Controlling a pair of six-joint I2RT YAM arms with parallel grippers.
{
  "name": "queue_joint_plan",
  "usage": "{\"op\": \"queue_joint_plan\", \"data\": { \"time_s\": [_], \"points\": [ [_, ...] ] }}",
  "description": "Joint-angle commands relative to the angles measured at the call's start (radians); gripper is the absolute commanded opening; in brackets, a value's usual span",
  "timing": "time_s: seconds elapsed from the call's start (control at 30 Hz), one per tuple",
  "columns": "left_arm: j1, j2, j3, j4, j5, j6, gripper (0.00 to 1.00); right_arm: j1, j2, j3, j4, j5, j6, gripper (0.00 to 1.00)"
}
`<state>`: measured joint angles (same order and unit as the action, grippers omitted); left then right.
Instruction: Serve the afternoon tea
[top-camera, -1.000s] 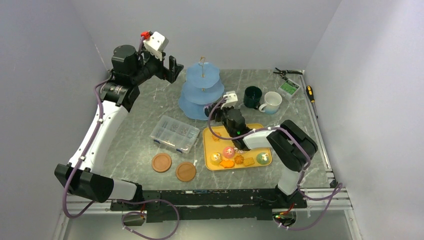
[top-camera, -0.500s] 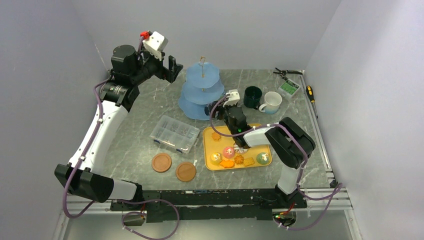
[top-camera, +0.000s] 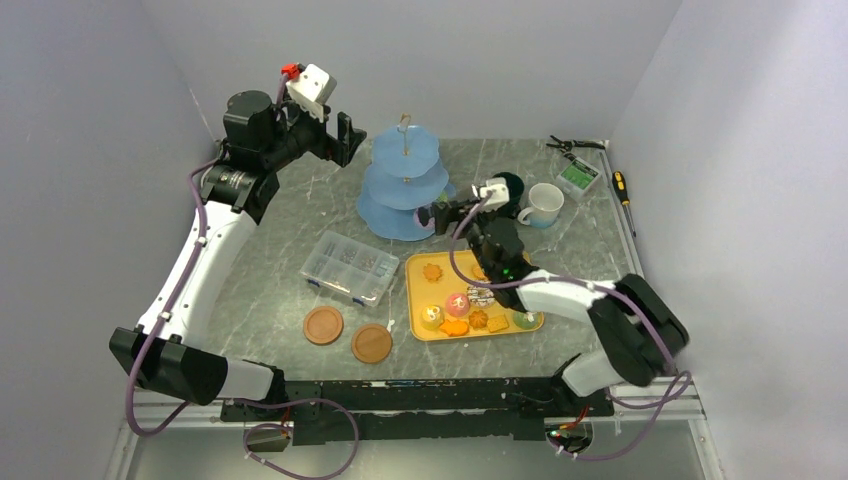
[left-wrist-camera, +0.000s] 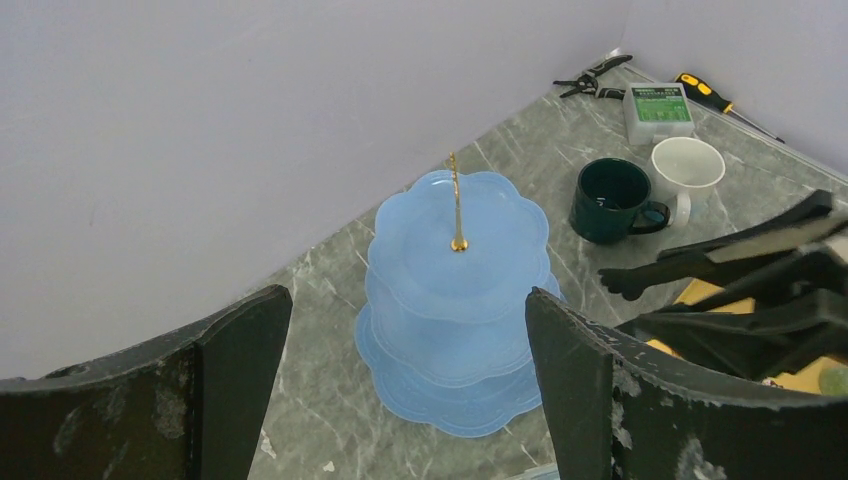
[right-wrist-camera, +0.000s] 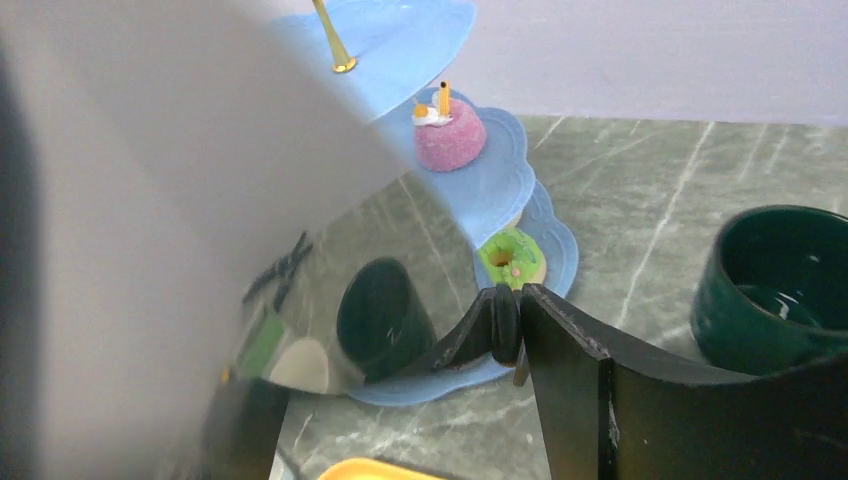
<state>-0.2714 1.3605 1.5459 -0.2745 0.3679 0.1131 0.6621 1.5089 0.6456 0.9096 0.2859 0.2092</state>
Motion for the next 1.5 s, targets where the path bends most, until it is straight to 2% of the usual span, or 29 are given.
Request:
{"op": "queue_joint_plan", "data": {
  "time_s": [0.0, 0.33, 0.63, 0.83, 1.1, 1.47],
  "points": [
    [0.005, -0.001, 0.0, 0.042, 0.007, -0.013, 0.93, 0.02, -0.167, -0.105, -0.071, 0.044, 0.006, 0.8],
    [0.005, 0.003, -0.004, 0.051, 0.022, -0.027, 0.93, 0.112, -0.602, -0.34, -0.391, 0.196, 0.072, 0.8],
    [0.005, 0.001, 0.002, 0.036, 0.037, -0.032, 0.93, 0.167, -0.825, -0.372, -0.693, 0.293, 0.124, 0.8],
    [0.005, 0.003, 0.009, 0.039, 0.041, -0.041, 0.93, 0.177, -0.843, -0.366, -0.779, 0.311, 0.162, 0.79],
    [0.005, -0.002, 0.008, 0.035, 0.04, -0.04, 0.93, 0.19, -0.764, -0.382, -0.717, 0.338, 0.167, 0.74],
    [0.006, -0.007, 0.004, 0.036, 0.037, -0.037, 0.93, 0.256, -0.697, -0.399, -0.681, 0.371, 0.202, 0.72]
  ]
}}
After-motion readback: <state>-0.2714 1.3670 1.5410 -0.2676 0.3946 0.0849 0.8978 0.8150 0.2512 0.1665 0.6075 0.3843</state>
